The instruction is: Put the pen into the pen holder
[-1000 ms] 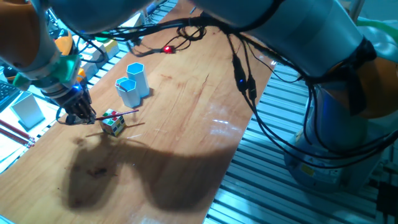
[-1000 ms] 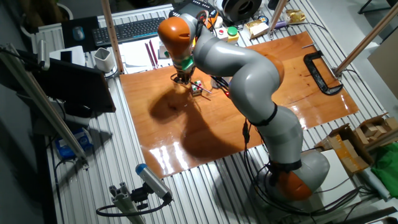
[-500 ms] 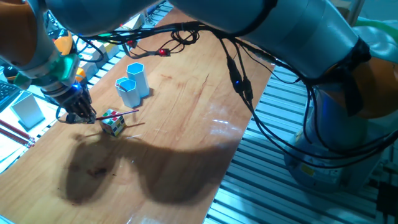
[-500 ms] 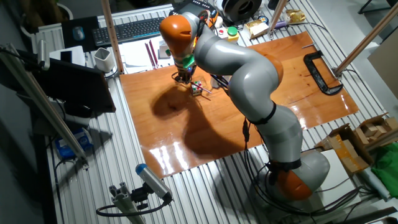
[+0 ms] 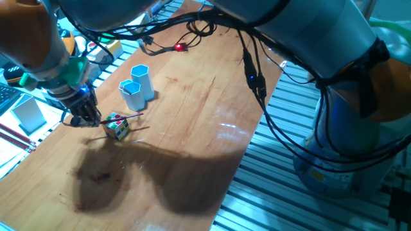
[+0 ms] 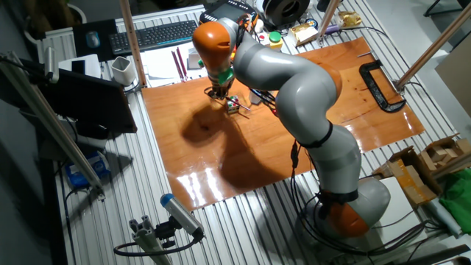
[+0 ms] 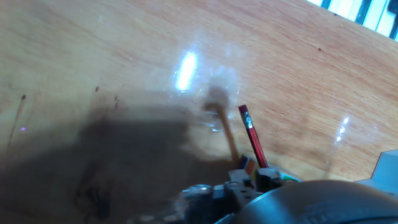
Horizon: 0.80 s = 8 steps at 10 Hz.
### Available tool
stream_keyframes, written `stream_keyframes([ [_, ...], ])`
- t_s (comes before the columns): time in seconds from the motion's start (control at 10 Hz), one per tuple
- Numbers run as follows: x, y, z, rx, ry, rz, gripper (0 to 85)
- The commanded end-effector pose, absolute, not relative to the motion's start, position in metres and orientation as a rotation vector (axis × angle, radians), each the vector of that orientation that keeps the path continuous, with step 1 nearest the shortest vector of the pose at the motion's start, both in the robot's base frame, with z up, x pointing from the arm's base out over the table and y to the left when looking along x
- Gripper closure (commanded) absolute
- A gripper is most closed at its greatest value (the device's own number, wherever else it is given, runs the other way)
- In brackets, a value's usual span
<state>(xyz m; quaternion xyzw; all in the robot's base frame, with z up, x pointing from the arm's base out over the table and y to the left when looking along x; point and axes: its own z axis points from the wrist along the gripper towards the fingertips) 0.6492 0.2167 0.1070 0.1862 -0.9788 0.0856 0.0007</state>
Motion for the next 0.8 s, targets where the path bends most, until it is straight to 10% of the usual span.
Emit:
stream_keyframes([
  [0.0,0.6489,0.2164,0.1072,0.572,-3.084,0.271,56.3],
  [0.7,0.6544,0.2077,0.0989,0.614,-3.064,0.278,46.0],
])
